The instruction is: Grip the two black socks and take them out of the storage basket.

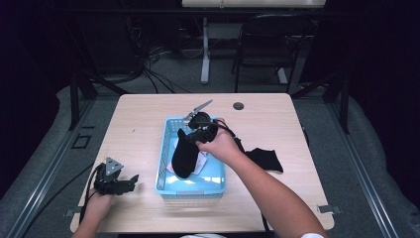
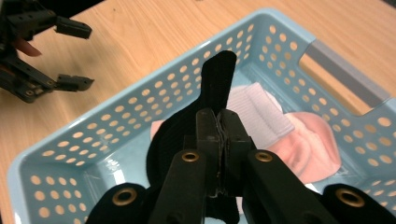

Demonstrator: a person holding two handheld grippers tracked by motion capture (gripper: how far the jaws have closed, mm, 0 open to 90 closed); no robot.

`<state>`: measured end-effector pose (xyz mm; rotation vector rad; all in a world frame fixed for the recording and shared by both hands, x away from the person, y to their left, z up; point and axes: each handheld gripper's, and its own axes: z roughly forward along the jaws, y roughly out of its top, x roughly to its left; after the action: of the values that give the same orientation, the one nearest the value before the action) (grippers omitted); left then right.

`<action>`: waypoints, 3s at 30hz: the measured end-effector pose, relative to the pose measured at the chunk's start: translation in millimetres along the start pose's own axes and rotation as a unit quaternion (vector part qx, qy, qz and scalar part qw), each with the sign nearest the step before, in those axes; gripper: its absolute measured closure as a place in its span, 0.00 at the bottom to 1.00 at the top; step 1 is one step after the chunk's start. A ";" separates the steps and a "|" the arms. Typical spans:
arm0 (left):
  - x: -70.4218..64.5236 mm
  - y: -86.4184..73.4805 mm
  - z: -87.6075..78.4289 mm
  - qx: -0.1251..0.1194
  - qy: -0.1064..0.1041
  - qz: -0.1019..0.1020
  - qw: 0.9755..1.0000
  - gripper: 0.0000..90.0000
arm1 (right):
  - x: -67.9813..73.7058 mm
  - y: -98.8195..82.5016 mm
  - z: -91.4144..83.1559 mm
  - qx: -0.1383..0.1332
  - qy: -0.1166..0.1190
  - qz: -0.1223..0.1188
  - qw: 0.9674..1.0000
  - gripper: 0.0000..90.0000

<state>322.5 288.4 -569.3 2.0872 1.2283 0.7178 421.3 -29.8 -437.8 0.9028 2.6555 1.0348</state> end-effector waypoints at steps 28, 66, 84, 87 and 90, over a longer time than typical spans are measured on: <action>-0.4 -0.5 -0.4 0.002 0.000 0.000 1.000 0.17 | 5.4 13.3 -90.0 -0.057 -0.024 -0.023 0.998 0.98; -1.2 -1.8 0.3 0.008 0.003 0.003 1.000 0.17 | -59.3 -77.2 -186.5 -0.087 -0.135 0.071 0.984 0.98; -1.5 -2.2 0.7 0.008 0.003 0.004 1.000 0.17 | -57.0 -122.9 -138.9 -0.058 -0.108 0.094 0.988 0.98; -1.8 -2.4 0.6 0.007 0.003 0.003 1.000 0.17 | -67.1 -135.2 -128.3 -0.048 -0.114 0.112 0.986 0.98; -1.5 -2.4 0.5 0.008 0.002 0.004 1.000 0.17 | -80.2 -149.3 -120.0 -0.037 -0.136 0.132 0.981 0.98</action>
<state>320.9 287.9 -571.6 2.1070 1.2317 0.7179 373.2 -231.3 -451.8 1.3036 2.3020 0.9715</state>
